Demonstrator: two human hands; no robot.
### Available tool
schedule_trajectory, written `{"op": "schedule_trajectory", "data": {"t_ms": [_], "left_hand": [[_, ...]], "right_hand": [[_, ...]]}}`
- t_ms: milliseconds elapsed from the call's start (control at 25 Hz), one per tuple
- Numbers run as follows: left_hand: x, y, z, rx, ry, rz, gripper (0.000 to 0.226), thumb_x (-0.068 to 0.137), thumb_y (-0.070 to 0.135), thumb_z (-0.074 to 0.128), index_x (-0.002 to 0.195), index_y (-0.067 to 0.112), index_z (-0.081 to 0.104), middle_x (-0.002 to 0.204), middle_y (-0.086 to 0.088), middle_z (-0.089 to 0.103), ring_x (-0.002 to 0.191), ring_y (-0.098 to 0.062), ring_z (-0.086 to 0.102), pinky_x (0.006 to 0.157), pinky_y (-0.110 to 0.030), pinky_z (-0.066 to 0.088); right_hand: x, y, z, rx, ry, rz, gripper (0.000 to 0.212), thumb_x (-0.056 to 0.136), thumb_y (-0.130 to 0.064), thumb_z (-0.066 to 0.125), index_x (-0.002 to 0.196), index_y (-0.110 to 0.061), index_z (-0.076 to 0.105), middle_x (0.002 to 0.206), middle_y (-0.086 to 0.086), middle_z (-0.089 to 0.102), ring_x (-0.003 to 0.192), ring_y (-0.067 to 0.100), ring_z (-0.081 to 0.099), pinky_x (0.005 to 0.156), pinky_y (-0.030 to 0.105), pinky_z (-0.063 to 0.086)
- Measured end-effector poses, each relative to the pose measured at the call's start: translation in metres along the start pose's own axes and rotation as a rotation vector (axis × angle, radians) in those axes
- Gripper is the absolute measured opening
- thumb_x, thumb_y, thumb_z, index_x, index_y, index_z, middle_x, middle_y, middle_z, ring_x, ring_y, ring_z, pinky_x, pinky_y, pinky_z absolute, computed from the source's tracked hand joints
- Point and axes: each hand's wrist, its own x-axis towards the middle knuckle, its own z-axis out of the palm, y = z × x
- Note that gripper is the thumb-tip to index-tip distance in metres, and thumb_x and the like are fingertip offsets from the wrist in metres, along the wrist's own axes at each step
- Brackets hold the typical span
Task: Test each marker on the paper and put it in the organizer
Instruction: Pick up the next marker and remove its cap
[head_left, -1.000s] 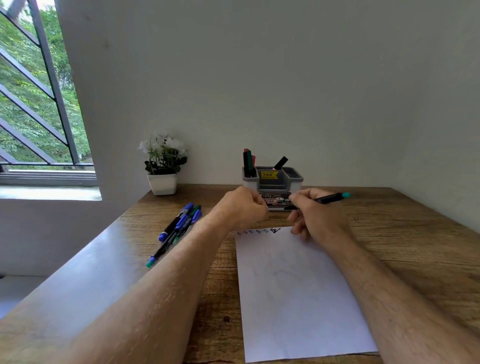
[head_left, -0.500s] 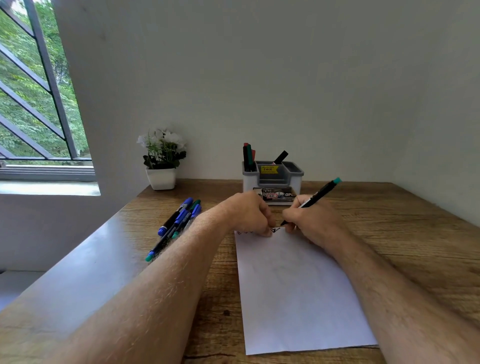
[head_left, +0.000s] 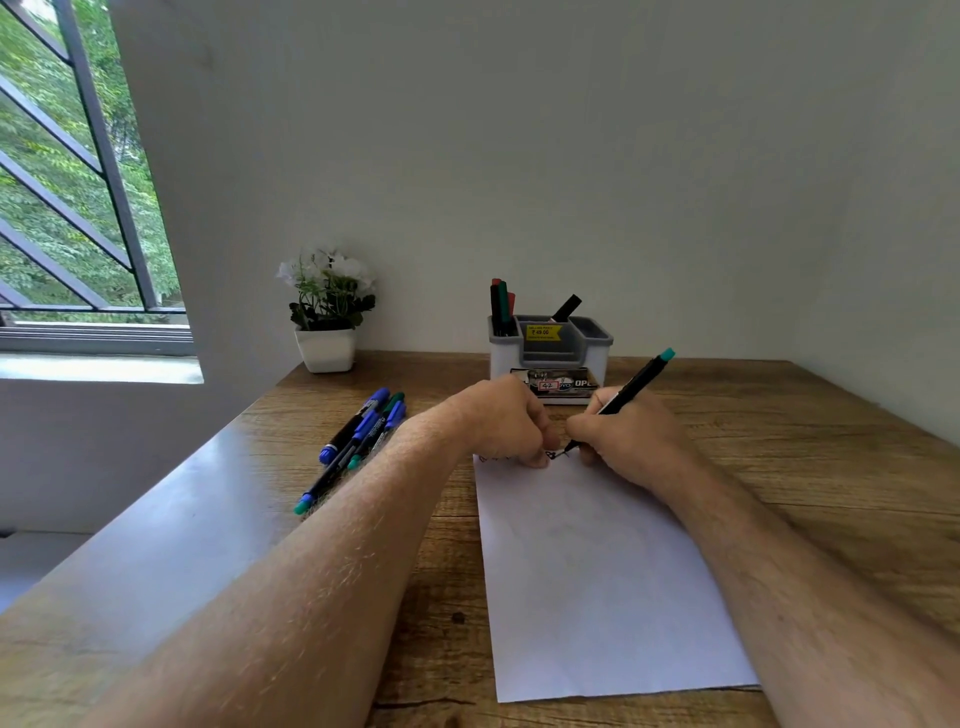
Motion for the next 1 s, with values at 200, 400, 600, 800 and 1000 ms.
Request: {"op": "schedule_trajectory", "data": {"t_ms": [200, 400, 600, 800, 1000], "left_hand": [[0.001, -0.001, 0.001, -0.016, -0.006, 0.003, 0.022, 0.082, 0.016, 0.076, 0.102, 0.026, 0.074, 0.103, 0.004, 0.069, 0.093, -0.013, 0.061, 0.074, -0.026, 0.049], [0.001, -0.001, 0.0, -0.021, -0.012, 0.009, 0.021, 0.082, 0.015, 0.075, 0.1, 0.026, 0.074, 0.095, 0.005, 0.067, 0.083, -0.01, 0.059, 0.069, -0.025, 0.047], [0.0, -0.001, 0.001, -0.01, -0.009, 0.0, 0.027, 0.081, 0.016, 0.075, 0.107, 0.022, 0.073, 0.106, -0.001, 0.069, 0.096, -0.017, 0.065, 0.086, -0.034, 0.056], [-0.002, 0.0, -0.001, -0.018, -0.019, 0.011, 0.024, 0.082, 0.015, 0.074, 0.105, 0.023, 0.072, 0.102, 0.004, 0.067, 0.093, -0.013, 0.061, 0.077, -0.029, 0.051], [-0.009, 0.003, -0.004, -0.215, 0.084, 0.062, 0.016, 0.092, 0.025, 0.061, 0.105, 0.024, 0.07, 0.099, 0.004, 0.066, 0.092, -0.013, 0.06, 0.081, -0.029, 0.05]], "right_hand": [[0.0, -0.002, -0.001, 0.013, 0.002, -0.001, 0.018, 0.077, -0.02, 0.07, 0.063, -0.014, 0.06, 0.065, 0.007, 0.068, 0.062, 0.016, 0.059, 0.054, 0.025, 0.039], [-0.001, -0.002, 0.0, 0.0, -0.022, -0.016, 0.017, 0.078, -0.019, 0.07, 0.064, -0.014, 0.062, 0.061, 0.004, 0.069, 0.057, 0.012, 0.059, 0.053, 0.024, 0.039], [0.001, -0.001, 0.0, -0.013, 0.002, -0.036, 0.022, 0.073, -0.021, 0.072, 0.058, -0.014, 0.057, 0.065, 0.012, 0.069, 0.06, 0.019, 0.059, 0.054, 0.027, 0.04], [0.005, 0.001, 0.001, -0.021, 0.082, -0.011, 0.022, 0.072, -0.017, 0.07, 0.057, -0.012, 0.056, 0.06, 0.006, 0.061, 0.061, 0.018, 0.055, 0.051, 0.026, 0.037], [0.005, 0.001, -0.001, 0.068, 0.09, -0.008, 0.021, 0.077, -0.016, 0.07, 0.061, -0.015, 0.056, 0.062, 0.006, 0.063, 0.059, 0.015, 0.054, 0.051, 0.026, 0.034]]}}
